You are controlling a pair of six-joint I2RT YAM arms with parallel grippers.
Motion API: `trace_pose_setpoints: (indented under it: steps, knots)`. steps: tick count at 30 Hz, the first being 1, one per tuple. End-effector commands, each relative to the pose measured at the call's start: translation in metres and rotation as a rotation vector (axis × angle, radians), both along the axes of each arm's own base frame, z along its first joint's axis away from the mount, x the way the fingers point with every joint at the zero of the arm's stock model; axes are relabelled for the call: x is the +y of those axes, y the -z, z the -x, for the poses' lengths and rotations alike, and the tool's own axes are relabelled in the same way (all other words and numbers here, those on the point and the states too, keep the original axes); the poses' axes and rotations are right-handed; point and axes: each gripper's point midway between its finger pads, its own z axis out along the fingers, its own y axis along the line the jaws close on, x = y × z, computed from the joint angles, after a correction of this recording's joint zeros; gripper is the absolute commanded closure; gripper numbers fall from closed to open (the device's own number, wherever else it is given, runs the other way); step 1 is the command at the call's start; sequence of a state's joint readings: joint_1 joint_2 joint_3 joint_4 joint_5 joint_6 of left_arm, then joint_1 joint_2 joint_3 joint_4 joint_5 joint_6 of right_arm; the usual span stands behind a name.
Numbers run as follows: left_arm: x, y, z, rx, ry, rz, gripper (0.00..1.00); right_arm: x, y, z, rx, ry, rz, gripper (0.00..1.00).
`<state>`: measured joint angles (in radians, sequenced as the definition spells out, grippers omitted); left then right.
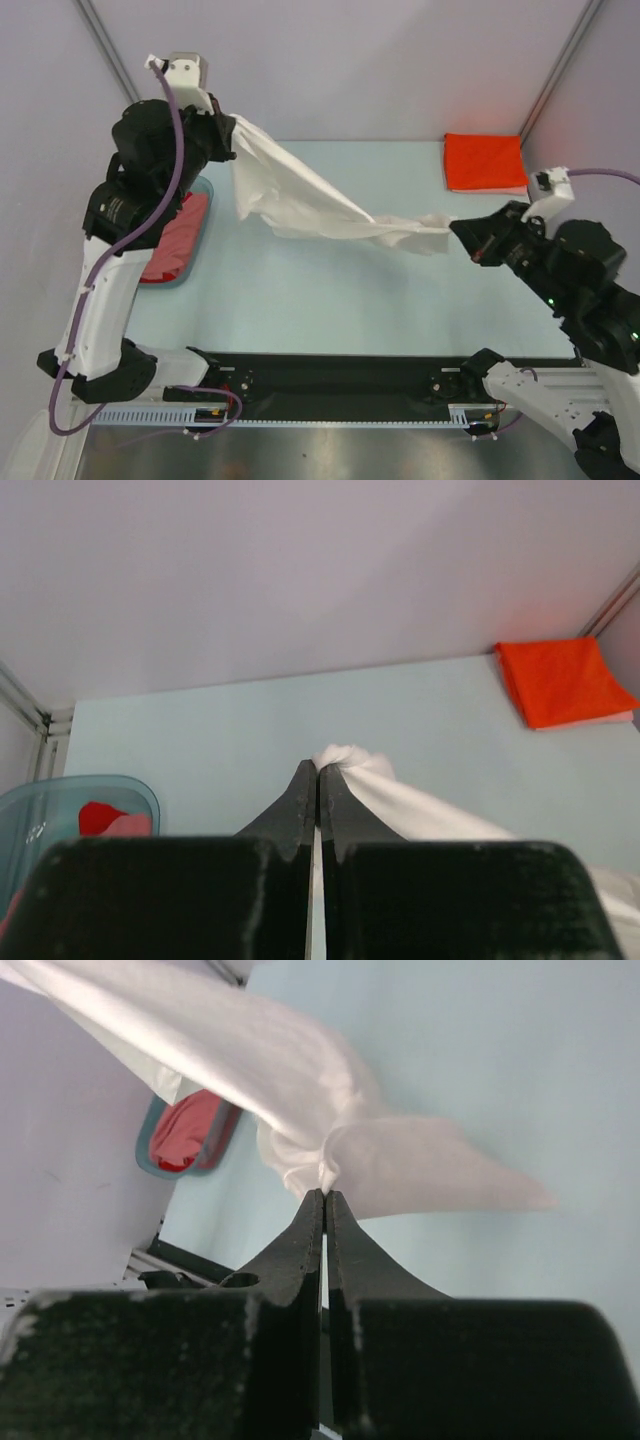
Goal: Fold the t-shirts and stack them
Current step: Flatten the tshirt out
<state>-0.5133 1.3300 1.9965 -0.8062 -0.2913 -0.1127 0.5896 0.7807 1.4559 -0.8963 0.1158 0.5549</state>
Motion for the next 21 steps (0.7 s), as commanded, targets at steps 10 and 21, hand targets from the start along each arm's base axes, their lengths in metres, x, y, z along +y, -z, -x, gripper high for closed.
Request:
trace_pose_setpoints:
  steps: [10,21]
  knots:
    - [0.026,-0.079,0.051,-0.249,0.033,0.090,1.00,-0.044,-0.031,0.039,-0.118,0.079,-0.053,1.00]
    - [0.009,-0.111,0.051,-0.331,0.121,0.104,1.00,-0.026,-0.070,0.036,-0.229,-0.010,-0.078,1.00]
